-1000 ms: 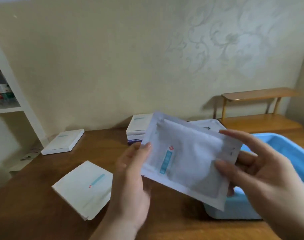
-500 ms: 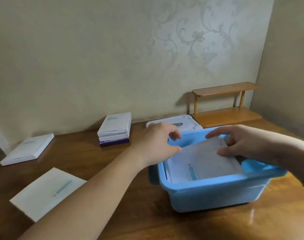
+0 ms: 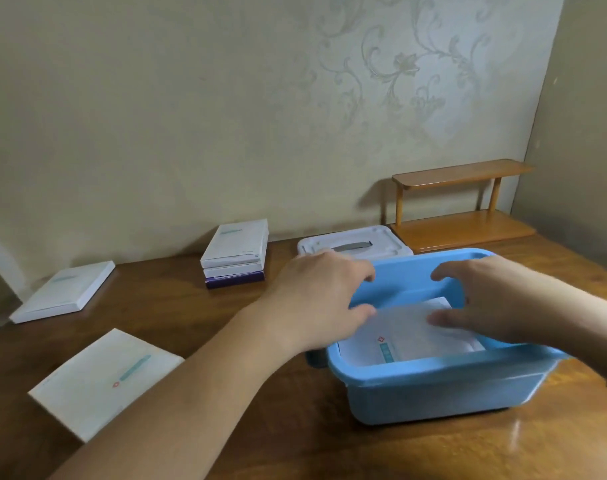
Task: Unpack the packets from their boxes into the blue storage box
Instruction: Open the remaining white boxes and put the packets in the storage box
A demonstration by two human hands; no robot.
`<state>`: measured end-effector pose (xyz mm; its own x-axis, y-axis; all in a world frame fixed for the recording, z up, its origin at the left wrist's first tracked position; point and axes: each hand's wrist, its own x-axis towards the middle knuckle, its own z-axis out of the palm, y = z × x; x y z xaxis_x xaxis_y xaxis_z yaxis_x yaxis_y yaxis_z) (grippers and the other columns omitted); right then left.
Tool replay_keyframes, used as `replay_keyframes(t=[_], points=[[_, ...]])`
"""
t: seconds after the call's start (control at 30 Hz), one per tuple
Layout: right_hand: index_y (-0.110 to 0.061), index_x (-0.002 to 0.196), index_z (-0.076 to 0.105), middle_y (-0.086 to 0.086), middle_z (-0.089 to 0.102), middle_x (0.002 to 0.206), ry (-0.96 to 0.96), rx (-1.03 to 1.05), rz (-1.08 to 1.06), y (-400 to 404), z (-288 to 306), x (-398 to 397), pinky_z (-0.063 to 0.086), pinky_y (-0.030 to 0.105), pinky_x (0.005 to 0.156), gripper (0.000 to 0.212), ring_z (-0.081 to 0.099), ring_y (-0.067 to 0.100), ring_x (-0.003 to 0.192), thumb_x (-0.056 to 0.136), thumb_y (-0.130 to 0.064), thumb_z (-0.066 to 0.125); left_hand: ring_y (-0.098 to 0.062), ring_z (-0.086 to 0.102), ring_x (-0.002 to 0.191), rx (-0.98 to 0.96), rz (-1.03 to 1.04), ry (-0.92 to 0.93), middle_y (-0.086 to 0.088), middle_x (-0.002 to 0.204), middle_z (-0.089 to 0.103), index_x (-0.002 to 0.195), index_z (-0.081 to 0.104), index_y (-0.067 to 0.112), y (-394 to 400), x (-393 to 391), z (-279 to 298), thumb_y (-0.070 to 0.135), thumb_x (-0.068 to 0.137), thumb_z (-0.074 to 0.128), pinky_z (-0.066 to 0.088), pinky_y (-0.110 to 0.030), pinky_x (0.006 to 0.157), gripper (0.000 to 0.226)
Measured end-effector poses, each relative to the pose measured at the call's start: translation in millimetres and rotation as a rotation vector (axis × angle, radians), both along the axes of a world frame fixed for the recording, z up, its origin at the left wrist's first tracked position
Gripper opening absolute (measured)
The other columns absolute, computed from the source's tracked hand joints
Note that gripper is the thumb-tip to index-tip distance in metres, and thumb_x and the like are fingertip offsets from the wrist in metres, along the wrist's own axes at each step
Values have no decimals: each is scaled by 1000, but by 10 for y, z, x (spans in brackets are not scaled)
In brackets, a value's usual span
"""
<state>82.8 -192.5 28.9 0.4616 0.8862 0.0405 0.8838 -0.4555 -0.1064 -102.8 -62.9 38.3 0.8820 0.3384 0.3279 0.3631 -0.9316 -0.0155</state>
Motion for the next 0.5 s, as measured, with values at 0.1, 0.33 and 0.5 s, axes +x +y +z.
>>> replay_keyframes(t=[0.1,0.33,0.5], points=[[-42,122,54,-18,56,60,-148,382,38,-83,93,-159,56,27,53,67,54,-2,54,70,-81,39,-10,60,101,2,-117,-339,10,106,68,111,67,22,82,-518,-62,40,90,61,51,-27,86,28],[-53,102,59,-23,49,59,299,721,580,-291,-177,-1518,39,6,58,18,49,-5,49,87,-62,54,2,38,126,-118,498,61,32,137,36,132,35,49,326,-2133,-826,90,66,44,33,-25,108,78],[-55,84,71,-27,69,82,28,345,677,252,-556,-2330,50,12,61,53,68,-5,72,94,-51,18,2,34,129,-170,676,11,29,142,33,132,29,50,386,-2655,-1193,98,59,36,30,-28,109,87]])
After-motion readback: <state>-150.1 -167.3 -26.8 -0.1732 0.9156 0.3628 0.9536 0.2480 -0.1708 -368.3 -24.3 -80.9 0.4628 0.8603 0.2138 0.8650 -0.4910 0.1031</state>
